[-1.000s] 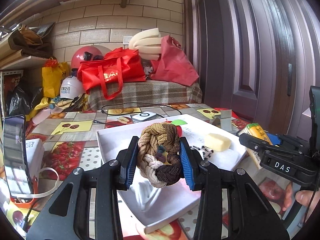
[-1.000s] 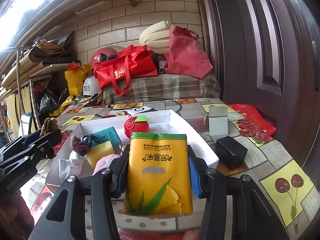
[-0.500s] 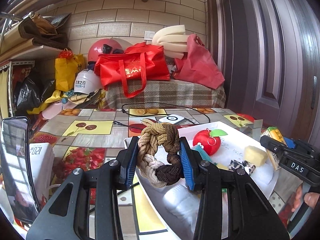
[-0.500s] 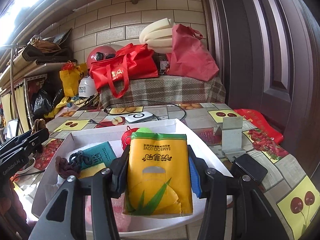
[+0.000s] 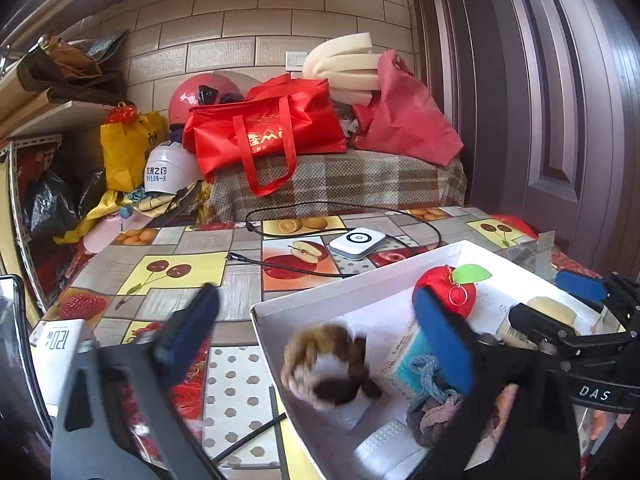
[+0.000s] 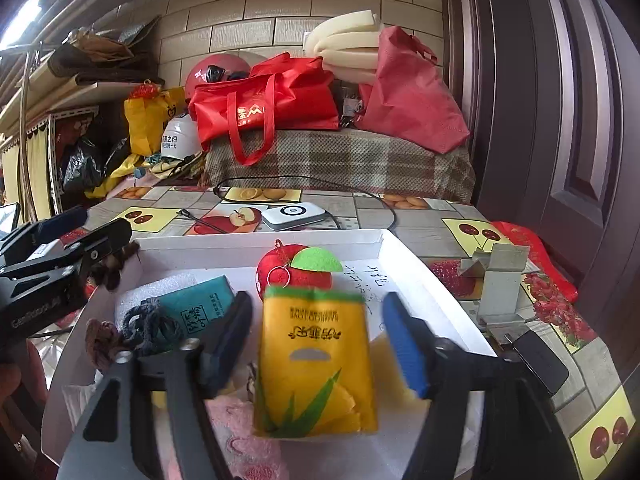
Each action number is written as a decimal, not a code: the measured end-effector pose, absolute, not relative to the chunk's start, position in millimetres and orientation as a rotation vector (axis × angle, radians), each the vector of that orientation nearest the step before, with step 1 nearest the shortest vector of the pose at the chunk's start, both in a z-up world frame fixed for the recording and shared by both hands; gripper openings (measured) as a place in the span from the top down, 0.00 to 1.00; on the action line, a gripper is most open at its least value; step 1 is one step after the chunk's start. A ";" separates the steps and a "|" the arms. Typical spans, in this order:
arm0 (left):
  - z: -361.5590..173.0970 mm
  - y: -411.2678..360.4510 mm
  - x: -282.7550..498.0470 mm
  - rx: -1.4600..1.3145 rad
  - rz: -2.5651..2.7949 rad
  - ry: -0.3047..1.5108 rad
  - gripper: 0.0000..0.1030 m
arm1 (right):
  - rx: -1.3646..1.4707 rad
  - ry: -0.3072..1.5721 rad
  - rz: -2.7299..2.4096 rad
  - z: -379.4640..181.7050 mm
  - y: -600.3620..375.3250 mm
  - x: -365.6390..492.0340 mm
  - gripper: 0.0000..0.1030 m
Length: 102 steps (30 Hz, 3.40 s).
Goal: Organize soft objects
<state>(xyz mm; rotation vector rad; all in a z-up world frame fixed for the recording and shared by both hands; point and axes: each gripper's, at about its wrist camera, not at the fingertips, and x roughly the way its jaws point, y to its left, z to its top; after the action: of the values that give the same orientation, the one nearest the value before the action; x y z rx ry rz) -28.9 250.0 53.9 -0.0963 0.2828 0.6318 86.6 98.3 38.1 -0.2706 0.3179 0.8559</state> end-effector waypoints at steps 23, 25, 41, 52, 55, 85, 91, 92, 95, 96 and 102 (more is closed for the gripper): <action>53.3 225.6 -54.0 -0.131 0.711 0.266 0.00 | -0.170 0.285 0.783 43.5 75.3 90.4 0.00; 52.8 219.9 -57.7 -0.130 0.711 0.267 0.00 | -0.161 0.295 0.779 43.3 69.8 89.7 0.00; 46.9 148.5 -81.5 -0.113 0.670 0.356 0.00 | -0.113 0.324 0.762 40.2 -6.8 64.2 0.00; 38.4 98.4 -99.5 -0.126 0.671 0.459 0.00 | -0.067 0.254 0.756 45.7 -96.8 3.6 0.00; 39.9 80.1 -102.8 -0.064 0.762 0.461 0.00 | 0.032 0.297 0.699 45.2 -118.7 0.9 0.00; 37.9 67.4 -104.8 -0.075 0.681 0.497 0.00 | 0.057 0.244 0.575 42.5 -127.8 -21.4 0.00; 37.7 67.3 -105.1 -0.082 0.676 0.501 0.00 | 0.060 0.241 0.577 42.5 -127.3 -20.9 0.00; 37.8 67.3 -105.0 -0.082 0.676 0.500 0.00 | 0.059 0.240 0.577 42.6 -127.5 -21.2 0.00; 37.5 67.7 -104.8 -0.081 0.671 0.501 0.00 | 0.058 0.237 0.577 42.8 -127.3 -21.1 0.00; 37.5 67.5 -104.7 -0.082 0.671 0.500 0.00 | 0.056 0.236 0.577 42.8 -127.1 -21.0 0.00; 37.3 65.6 -104.1 -0.093 0.649 0.498 0.00 | 0.056 0.236 0.576 42.7 -127.2 -21.5 0.00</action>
<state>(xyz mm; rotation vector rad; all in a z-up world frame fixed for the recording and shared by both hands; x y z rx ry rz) -104.1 65.6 37.3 -0.0928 0.4985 0.6495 -21.5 -127.2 42.7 0.0563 0.2364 0.5760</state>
